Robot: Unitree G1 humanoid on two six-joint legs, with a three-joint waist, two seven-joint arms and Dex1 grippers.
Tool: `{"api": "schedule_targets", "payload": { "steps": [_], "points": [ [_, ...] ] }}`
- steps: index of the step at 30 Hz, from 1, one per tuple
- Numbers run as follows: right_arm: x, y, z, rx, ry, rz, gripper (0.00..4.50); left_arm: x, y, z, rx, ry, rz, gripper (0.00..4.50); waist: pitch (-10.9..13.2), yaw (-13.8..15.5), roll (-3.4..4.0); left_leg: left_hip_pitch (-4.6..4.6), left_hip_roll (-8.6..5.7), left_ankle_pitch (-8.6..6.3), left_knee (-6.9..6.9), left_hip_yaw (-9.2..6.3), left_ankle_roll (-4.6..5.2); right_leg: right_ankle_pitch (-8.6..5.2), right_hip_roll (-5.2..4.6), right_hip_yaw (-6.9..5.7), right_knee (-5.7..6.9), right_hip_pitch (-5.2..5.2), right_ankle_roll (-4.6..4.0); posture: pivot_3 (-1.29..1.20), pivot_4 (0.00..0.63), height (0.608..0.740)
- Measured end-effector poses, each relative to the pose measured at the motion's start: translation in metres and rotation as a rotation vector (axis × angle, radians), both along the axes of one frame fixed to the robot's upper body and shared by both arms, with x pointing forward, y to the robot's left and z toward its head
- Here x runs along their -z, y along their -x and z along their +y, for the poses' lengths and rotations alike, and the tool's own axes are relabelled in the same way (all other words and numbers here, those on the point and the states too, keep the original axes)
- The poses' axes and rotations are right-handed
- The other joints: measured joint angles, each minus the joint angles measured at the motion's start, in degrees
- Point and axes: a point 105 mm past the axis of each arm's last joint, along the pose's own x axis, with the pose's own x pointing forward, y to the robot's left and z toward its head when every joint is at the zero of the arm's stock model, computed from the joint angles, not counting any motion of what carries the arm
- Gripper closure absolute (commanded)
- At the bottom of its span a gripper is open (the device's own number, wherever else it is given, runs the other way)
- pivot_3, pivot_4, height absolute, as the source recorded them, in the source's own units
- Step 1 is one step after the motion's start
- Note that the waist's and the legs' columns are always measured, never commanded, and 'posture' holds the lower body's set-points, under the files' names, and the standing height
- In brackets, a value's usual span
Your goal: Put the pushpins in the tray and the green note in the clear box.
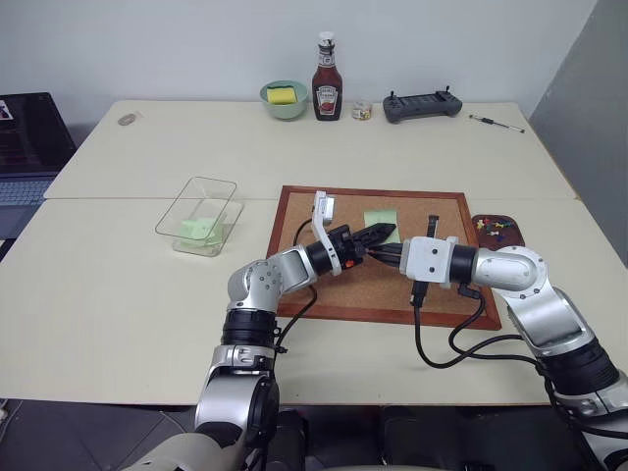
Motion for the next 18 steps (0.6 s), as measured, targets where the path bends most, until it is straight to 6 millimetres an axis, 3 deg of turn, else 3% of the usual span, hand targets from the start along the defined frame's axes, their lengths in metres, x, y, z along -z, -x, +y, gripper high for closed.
{"api": "schedule_targets", "payload": {
  "steps": [18],
  "points": [
    [-0.015,0.000,-0.001,-0.006,-0.071,-0.069,4.50,-0.002,-0.004,0.006,-0.029,0.013,0.003,4.48,0.0,0.0,0.00,0.00,0.00,0.00,0.00,0.00,0.00,0.00,0.00,0.00,0.00,0.00,0.00,0.00,0.150,0.740]
  ]
}}
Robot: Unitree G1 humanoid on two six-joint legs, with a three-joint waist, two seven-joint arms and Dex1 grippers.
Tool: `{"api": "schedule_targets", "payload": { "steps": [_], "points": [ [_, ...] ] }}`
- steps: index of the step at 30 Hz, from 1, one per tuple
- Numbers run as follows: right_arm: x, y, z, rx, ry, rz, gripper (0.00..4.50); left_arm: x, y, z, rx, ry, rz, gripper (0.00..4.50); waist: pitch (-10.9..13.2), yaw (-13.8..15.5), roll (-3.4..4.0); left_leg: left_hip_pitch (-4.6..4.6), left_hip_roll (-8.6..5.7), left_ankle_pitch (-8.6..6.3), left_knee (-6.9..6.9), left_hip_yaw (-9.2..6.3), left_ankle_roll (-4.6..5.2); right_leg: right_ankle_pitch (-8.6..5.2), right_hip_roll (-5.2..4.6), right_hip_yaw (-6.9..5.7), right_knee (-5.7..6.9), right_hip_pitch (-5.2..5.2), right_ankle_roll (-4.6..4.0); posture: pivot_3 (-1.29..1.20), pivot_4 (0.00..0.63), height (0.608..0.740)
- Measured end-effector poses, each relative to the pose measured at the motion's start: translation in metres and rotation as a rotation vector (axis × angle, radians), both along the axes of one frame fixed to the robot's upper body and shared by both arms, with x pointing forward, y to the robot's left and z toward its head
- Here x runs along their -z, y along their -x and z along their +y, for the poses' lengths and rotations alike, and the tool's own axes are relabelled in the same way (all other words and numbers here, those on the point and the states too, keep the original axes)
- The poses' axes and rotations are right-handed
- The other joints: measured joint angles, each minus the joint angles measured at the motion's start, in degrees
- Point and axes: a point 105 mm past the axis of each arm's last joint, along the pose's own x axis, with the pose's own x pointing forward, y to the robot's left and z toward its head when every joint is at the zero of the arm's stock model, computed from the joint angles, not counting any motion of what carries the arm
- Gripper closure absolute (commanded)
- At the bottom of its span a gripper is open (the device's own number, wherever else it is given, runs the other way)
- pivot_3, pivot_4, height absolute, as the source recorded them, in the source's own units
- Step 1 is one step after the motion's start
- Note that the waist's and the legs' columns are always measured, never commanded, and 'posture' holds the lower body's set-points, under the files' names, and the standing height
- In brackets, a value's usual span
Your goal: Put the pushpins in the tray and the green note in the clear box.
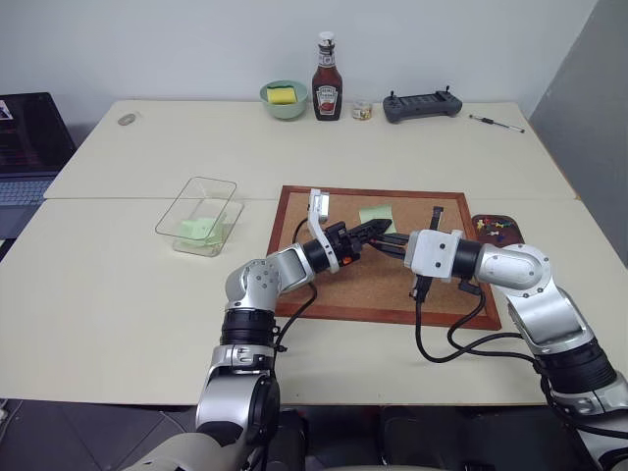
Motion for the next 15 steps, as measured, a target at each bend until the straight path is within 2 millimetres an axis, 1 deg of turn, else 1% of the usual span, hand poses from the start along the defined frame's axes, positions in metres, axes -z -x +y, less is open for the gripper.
{"api": "schedule_targets", "payload": {
  "steps": [7,15],
  "points": [
    [-0.011,-0.001,-0.006,0.014,-0.055,-0.017,4.50,0.000,-0.002,0.001,-0.010,-0.004,0.002,4.48,0.0,0.0,0.00,0.00,0.00,0.00,-0.01,0.00,0.00,0.00,0.00,0.00,0.00,0.00,0.00,0.00,0.150,0.740],
    [-0.009,0.001,-0.006,0.017,-0.103,0.036,4.50,0.001,-0.004,0.001,-0.019,-0.002,0.007,4.48,0.0,0.0,0.00,0.00,0.00,0.00,-0.01,0.00,0.01,0.00,0.00,0.00,0.00,0.00,0.00,0.00,0.150,0.740]
  ]
}}
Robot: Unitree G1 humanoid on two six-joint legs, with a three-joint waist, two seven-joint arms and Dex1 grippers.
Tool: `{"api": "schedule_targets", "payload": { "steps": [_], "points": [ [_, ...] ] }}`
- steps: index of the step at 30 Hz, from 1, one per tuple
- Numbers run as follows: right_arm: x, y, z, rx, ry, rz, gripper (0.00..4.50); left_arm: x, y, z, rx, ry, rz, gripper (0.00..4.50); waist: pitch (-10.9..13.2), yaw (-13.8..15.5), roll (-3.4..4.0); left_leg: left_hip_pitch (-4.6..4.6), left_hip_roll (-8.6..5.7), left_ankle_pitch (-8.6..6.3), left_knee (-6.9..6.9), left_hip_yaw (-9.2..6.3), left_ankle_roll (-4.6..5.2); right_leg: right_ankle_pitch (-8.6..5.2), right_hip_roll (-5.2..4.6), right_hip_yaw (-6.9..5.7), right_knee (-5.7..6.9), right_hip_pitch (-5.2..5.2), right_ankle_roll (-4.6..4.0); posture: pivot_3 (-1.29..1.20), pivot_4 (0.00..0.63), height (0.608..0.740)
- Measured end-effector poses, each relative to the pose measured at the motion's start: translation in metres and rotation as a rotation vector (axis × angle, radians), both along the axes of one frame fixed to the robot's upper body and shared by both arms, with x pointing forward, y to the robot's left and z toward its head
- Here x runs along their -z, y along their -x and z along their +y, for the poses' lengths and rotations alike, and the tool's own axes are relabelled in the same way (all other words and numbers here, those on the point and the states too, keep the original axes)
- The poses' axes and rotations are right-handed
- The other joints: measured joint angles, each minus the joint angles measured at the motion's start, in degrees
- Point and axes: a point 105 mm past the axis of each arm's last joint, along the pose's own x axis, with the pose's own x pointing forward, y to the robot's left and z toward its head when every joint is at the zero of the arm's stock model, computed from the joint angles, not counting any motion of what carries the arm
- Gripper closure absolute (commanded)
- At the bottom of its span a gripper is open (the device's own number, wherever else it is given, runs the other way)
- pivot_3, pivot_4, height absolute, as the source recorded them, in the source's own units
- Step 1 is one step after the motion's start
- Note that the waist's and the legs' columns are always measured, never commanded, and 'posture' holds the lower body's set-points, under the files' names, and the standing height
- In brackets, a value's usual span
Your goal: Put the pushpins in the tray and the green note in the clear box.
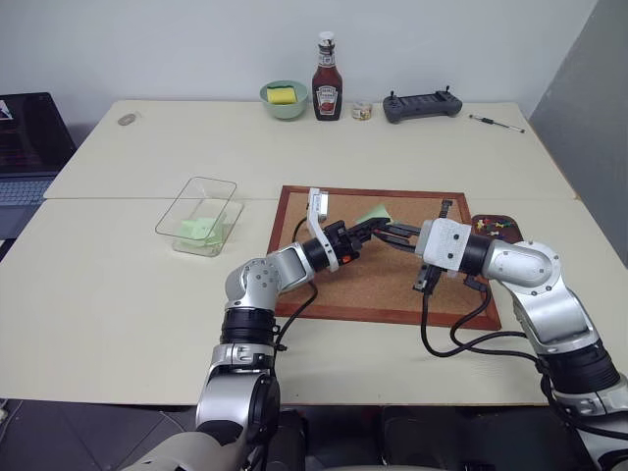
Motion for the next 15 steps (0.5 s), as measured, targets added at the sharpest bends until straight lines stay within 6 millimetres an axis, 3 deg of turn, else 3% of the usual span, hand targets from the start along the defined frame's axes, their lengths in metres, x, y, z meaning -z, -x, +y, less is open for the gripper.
{"api": "schedule_targets", "payload": {
  "steps": [15],
  "points": [
    [-0.0086,-0.0043,-0.0093,0.062,-0.059,0.020,4.50,-0.0010,-0.0056,0.0065,-0.044,-0.009,-0.025,4.48,0.0,0.0,0.00,0.00,0.00,0.00,0.00,0.00,0.01,0.00,0.00,0.00,0.00,0.00,0.00,0.00,0.150,0.740]
  ]
}}
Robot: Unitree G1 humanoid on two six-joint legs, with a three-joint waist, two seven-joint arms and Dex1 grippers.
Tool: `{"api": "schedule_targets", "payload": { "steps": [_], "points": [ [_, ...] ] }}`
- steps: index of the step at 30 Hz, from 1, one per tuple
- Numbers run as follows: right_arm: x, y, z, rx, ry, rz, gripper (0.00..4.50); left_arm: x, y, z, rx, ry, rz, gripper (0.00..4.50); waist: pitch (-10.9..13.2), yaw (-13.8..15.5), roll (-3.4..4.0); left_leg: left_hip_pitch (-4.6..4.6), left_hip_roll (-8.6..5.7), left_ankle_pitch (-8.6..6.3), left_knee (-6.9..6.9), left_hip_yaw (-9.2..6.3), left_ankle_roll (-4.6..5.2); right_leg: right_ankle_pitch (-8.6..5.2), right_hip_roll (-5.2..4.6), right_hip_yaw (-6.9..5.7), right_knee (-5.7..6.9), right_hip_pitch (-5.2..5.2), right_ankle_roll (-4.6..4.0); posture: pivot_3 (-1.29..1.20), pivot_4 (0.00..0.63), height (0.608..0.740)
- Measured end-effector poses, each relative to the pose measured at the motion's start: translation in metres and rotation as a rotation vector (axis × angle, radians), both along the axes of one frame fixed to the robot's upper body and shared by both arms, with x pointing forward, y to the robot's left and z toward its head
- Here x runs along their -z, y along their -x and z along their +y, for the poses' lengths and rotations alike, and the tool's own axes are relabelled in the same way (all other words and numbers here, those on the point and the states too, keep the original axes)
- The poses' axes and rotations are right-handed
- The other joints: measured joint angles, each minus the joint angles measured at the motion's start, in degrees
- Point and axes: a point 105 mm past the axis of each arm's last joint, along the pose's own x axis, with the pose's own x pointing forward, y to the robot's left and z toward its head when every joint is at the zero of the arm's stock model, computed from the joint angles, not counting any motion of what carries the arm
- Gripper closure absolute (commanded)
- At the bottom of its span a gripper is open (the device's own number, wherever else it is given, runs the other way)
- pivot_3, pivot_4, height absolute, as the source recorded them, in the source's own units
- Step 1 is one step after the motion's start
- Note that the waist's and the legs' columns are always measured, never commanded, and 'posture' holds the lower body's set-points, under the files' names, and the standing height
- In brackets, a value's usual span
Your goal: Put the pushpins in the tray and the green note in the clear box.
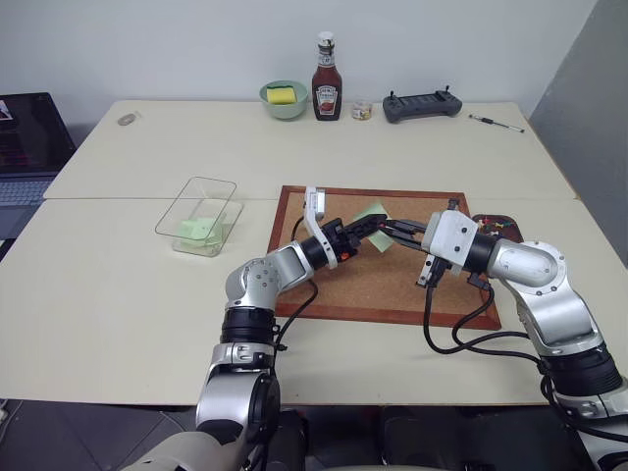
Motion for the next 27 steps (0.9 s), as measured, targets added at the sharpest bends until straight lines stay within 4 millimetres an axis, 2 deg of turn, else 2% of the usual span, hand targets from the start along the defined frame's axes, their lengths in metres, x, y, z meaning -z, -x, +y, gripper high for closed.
{"api": "schedule_targets", "payload": {
  "steps": [3,7,9,14,18,21,25,27],
  "points": [
    [0.003,-0.004,-0.017,0.081,-0.017,0.031,4.50,0.006,-0.004,0.012,-0.043,-0.080,-0.031,4.48,0.0,0.0,0.00,0.00,0.00,-0.02,-0.02,0.01,0.04,0.00,0.00,0.01,0.00,-0.01,0.00,0.00,0.150,0.740],
    [0.011,-0.010,-0.048,0.228,-0.060,0.076,4.50,0.009,-0.006,0.025,-0.099,-0.102,-0.050,4.48,0.0,0.2,0.00,-0.04,-0.01,-0.04,-0.01,0.01,0.07,0.00,-0.02,0.02,0.00,-0.02,0.00,0.00,0.150,0.740],
    [0.017,-0.012,-0.067,0.309,-0.072,0.097,4.50,0.005,-0.007,0.027,-0.125,-0.106,-0.070,4.48,0.0,0.3,-0.01,-0.04,-0.02,-0.06,0.00,0.01,0.10,0.00,-0.02,0.01,-0.03,0.00,0.00,0.00,0.150,0.740],
    [0.048,-0.020,-0.123,0.543,-0.030,0.177,4.50,0.003,-0.004,0.032,-0.168,-0.131,-0.107,4.48,0.0,0.2,-0.02,-0.05,-0.02,-0.06,-0.01,0.08,0.11,0.00,-0.03,0.05,-0.02,-0.04,0.00,0.00,0.150,0.740],
    [0.061,-0.030,-0.165,0.737,0.032,0.185,4.50,-0.003,0.002,0.027,-0.158,-0.148,-0.151,4.48,0.0,0.1,-0.01,-0.03,-0.01,-0.06,-0.01,0.12,0.11,0.00,-0.03,0.08,0.00,-0.04,0.00,0.00,0.150,0.740],
    [0.065,-0.036,-0.179,0.806,0.053,0.184,4.50,-0.003,0.002,0.026,-0.157,-0.158,-0.155,4.48,0.0,0.0,-0.01,-0.04,-0.01,-0.06,-0.02,0.12,0.11,0.00,-0.02,0.08,0.00,-0.05,0.00,0.00,0.150,0.740],
    [0.067,-0.050,-0.182,0.841,0.080,0.181,4.50,-0.002,0.003,0.024,-0.157,-0.172,-0.156,4.48,0.0,-0.1,-0.03,-0.05,-0.01,-0.05,0.00,0.13,0.10,0.00,-0.02,0.08,0.00,-0.04,0.00,0.00,0.150,0.740],
    [0.069,-0.053,-0.183,0.845,0.086,0.181,4.04,-0.002,0.003,0.025,-0.158,-0.176,-0.158,4.50,0.0,0.1,-0.02,-0.06,-0.01,-0.02,0.00,0.11,0.04,0.00,-0.02,0.06,-0.01,-0.04,0.00,0.00,0.150,0.740]
  ]
}}
